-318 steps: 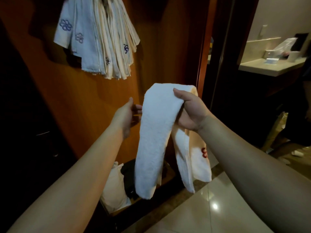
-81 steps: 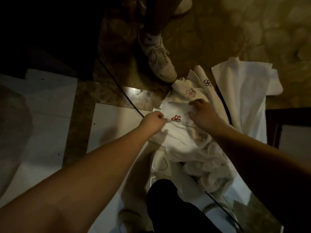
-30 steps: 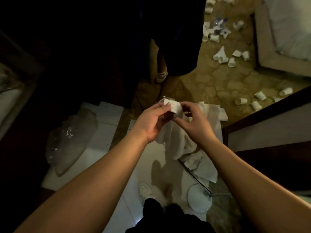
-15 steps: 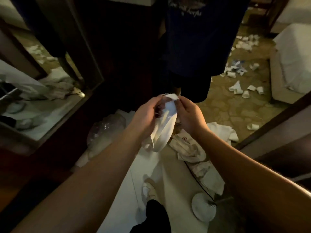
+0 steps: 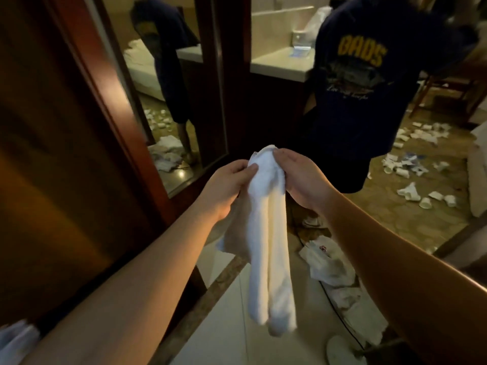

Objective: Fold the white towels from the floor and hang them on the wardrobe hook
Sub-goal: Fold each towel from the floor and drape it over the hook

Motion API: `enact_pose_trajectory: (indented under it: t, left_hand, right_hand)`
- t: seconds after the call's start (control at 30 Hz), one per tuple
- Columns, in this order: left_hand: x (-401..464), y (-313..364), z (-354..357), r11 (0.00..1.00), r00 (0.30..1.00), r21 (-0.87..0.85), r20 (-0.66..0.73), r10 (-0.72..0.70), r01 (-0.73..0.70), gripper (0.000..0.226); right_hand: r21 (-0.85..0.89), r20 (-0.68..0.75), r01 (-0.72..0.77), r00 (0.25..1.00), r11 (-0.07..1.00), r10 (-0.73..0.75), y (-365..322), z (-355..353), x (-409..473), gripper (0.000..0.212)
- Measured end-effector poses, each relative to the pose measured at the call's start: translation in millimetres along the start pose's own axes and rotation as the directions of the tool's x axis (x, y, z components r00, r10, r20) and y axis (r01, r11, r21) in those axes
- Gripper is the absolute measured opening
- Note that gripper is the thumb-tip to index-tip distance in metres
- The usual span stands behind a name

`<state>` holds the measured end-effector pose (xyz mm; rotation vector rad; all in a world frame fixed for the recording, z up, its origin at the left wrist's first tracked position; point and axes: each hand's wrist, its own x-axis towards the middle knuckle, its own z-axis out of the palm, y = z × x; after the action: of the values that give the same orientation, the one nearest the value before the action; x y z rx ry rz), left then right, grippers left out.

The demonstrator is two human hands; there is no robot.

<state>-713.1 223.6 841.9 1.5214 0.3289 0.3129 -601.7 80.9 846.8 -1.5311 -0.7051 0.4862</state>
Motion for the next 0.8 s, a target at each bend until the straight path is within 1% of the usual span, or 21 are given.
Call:
enact_pose_trajectory:
  t: [0.1, 0.2, 0.27, 0.33, 0.4, 0.43, 0.5, 0.6, 0.67, 0.73, 0.8]
  left_hand:
    - [-61.2, 12.5, -35.1, 0.999, 1.000, -0.046, 0.015, 0.011, -0.010, 0.013]
    - [-128.4, 21.6, -73.3, 0.999, 0.999, 0.004, 0.030, 0.037, -0.037, 0.013]
    - [-173.2, 28.2, -98.4, 0.997, 0.998, 0.060, 0.043, 0.040, -0.043, 0.017]
    - [-217.3, 35.2, -122.3, 0.989, 0.997, 0.148, 0.073, 0.019, -0.029, 0.028]
    - [-255.7, 38.9, -143.0, 0.970, 0.992, 0.244, 0.119, -0.045, 0.014, 0.039]
    - [-273.2, 38.5, -152.6, 0.955, 0.988, 0.293, 0.130, -0.088, 0.047, 0.040]
    - [-306.1, 33.8, -172.9, 0.910, 0.978, 0.398, 0.109, -0.176, 0.119, 0.033]
    - [-349.6, 22.2, -212.2, 0.828, 0.961, 0.515, 0.033, -0.276, 0.220, 0.023]
    - [-377.1, 16.6, -244.3, 0.738, 0.947, 0.619, -0.031, -0.320, 0.270, 0.016]
    - [-405.9, 12.1, -279.2, 0.644, 0.933, 0.701, -0.087, -0.349, 0.306, 0.006]
    - [-437.4, 8.4, -311.9, 0.571, 0.918, 0.743, -0.150, -0.368, 0.350, 0.008]
  right_hand:
    - [-0.073, 0.037, 0.022, 0.999, 0.997, -0.020, -21.5, 53.5, -35.9, 0.030]
    - [-0.130, 0.048, 0.069, 0.997, 0.989, -0.063, -38.7, 110.7, -78.6, 0.029]
    - [-0.157, 0.038, 0.100, 0.995, 0.982, -0.095, -48.5, 147.8, -106.0, 0.032]
    - [-0.164, 0.037, 0.121, 0.992, 0.979, -0.117, -57.1, 182.6, -132.0, 0.034]
    - [-0.138, 0.015, 0.140, 0.990, 0.981, -0.139, -65.9, 210.5, -155.4, 0.032]
    - [-0.120, -0.008, 0.147, 0.989, 0.982, -0.149, -70.8, 221.7, -166.5, 0.031]
    - [-0.101, -0.055, 0.154, 0.986, 0.983, -0.160, -81.2, 238.7, -186.4, 0.031]
    - [-0.112, -0.100, 0.152, 0.981, 0.982, -0.164, -97.7, 255.3, -206.1, 0.038]
    - [-0.085, -0.131, 0.137, 0.980, 0.987, -0.147, -105.6, 262.4, -213.1, 0.043]
    - [-0.035, -0.132, 0.118, 0.984, 0.992, -0.122, -108.2, 268.3, -215.3, 0.048]
    - [0.024, -0.134, 0.084, 0.988, 0.996, -0.080, -105.2, 274.2, -215.2, 0.048]
